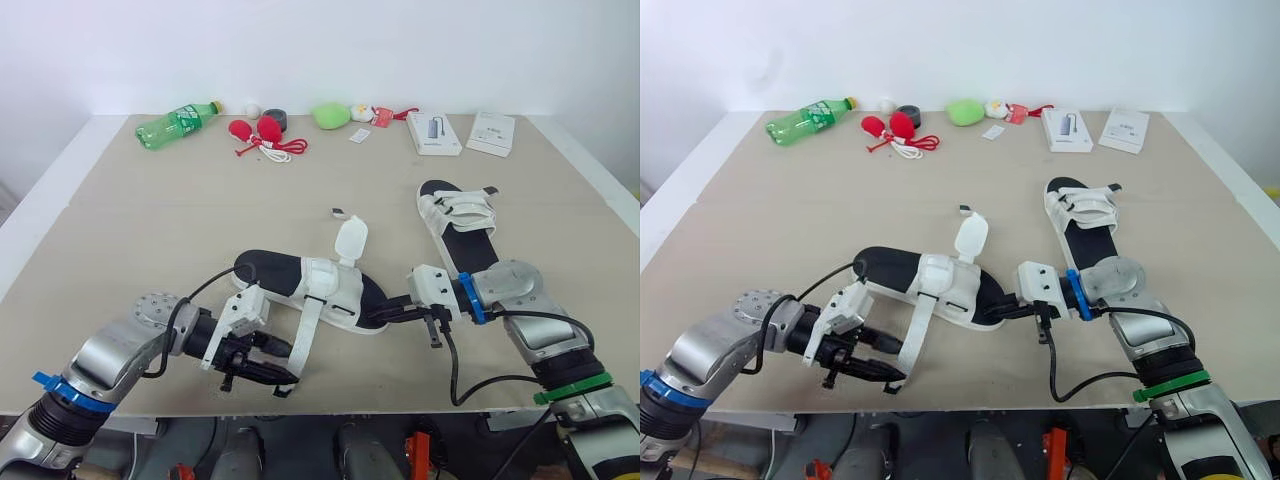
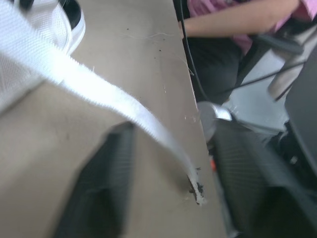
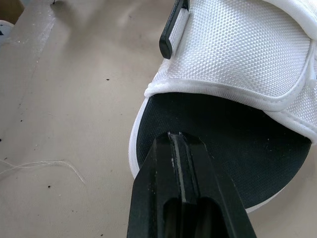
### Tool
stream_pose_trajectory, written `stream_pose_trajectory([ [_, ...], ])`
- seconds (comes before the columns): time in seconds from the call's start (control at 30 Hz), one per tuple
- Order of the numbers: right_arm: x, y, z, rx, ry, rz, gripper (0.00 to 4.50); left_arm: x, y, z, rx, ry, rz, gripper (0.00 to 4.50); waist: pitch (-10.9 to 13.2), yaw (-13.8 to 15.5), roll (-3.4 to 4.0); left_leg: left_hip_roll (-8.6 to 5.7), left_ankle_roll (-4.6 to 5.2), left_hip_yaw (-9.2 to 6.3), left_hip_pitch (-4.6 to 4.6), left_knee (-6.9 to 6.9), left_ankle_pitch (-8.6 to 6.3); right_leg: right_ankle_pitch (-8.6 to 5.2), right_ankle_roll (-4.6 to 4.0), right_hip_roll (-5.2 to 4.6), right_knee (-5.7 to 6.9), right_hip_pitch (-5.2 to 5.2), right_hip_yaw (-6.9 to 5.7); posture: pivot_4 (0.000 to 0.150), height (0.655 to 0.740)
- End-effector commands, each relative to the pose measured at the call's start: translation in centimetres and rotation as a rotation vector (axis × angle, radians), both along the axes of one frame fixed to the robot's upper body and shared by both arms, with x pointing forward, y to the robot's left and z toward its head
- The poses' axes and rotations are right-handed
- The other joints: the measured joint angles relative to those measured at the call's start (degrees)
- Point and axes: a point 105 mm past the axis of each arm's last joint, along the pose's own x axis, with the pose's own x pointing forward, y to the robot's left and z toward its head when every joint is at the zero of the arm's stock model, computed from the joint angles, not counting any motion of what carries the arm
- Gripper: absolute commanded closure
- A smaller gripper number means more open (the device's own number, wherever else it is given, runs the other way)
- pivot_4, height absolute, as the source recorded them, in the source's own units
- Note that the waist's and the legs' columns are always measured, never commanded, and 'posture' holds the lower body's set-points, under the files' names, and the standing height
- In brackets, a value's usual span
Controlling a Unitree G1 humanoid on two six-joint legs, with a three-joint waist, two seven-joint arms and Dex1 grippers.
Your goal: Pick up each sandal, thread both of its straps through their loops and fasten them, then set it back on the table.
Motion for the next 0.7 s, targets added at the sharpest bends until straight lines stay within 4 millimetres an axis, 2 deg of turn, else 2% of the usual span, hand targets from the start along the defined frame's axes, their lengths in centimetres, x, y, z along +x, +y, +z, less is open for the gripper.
stream_pose_trajectory([
  [0.03,0.1,-0.6,-1.1,-0.055,0.031,-0.012,4.5,-0.6,0.8,0.6,0.055,-0.127,-0.115,0.39,0.0,-0.01,-0.01,0.0,0.0,0.0,0.0,0.0,0.0,0.0,-0.01,0.0,0.0,0.0,0.0,0.15,0.74],
  [0.07,0.1,-0.6,-1.0,-0.056,0.03,-0.011,4.5,-0.5,1.3,0.5,0.084,-0.182,-0.145,0.06,0.0,-0.01,0.0,0.01,0.0,0.0,0.0,0.0,0.0,0.0,-0.01,0.0,0.0,-0.02,0.0,0.15,0.74],
  [0.17,0.1,-0.6,-1.0,-0.059,0.03,-0.008,4.5,1.2,2.3,1.0,0.139,-0.42,-0.191,0.06,0.0,0.05,0.0,0.01,0.0,0.03,0.0,-0.01,0.0,0.01,-0.04,-0.02,-0.03,0.0,0.0,0.15,0.74],
  [0.2,0.1,-0.6,-1.0,-0.061,0.031,-0.006,4.5,2.3,2.3,1.9,0.125,-0.561,-0.2,0.06,0.0,0.12,-0.01,0.01,0.0,0.03,0.0,0.0,0.0,0.01,-0.04,-0.03,-0.04,0.0,0.01,0.15,0.74],
  [0.27,0.1,-0.7,-1.1,-0.065,0.032,-0.004,4.5,3.4,2.2,3.1,0.095,-0.774,-0.254,0.06,-0.01,0.24,-0.03,0.01,0.01,0.04,-0.01,0.02,0.01,0.05,-0.08,-0.03,-0.05,0.01,0.01,0.15,0.74],
  [0.43,0.0,-0.7,-1.2,-0.066,0.033,-0.002,4.5,3.7,0.2,5.5,-0.091,-1.317,-0.443,0.06,-0.07,0.53,0.01,0.03,0.03,0.2,-0.01,-0.01,0.02,0.21,-0.19,-0.1,-0.26,0.04,0.04,0.15,0.74],
  [0.5,0.0,-0.6,-1.2,-0.065,0.031,0.0,4.5,3.2,-0.6,5.3,-0.156,-1.401,-0.493,0.06,-0.07,0.47,0.01,0.05,0.04,0.23,-0.02,-0.04,0.01,0.29,-0.18,-0.09,-0.39,0.05,0.06,0.15,0.74],
  [0.7,0.0,-0.6,-1.1,-0.063,0.028,-0.002,4.5,1.3,-1.8,3.0,-0.229,-1.393,-0.614,0.06,-0.07,0.37,0.01,0.05,0.07,0.28,-0.02,-0.05,0.01,0.52,0.12,-0.06,-0.58,0.16,0.17,0.15,0.74],
])
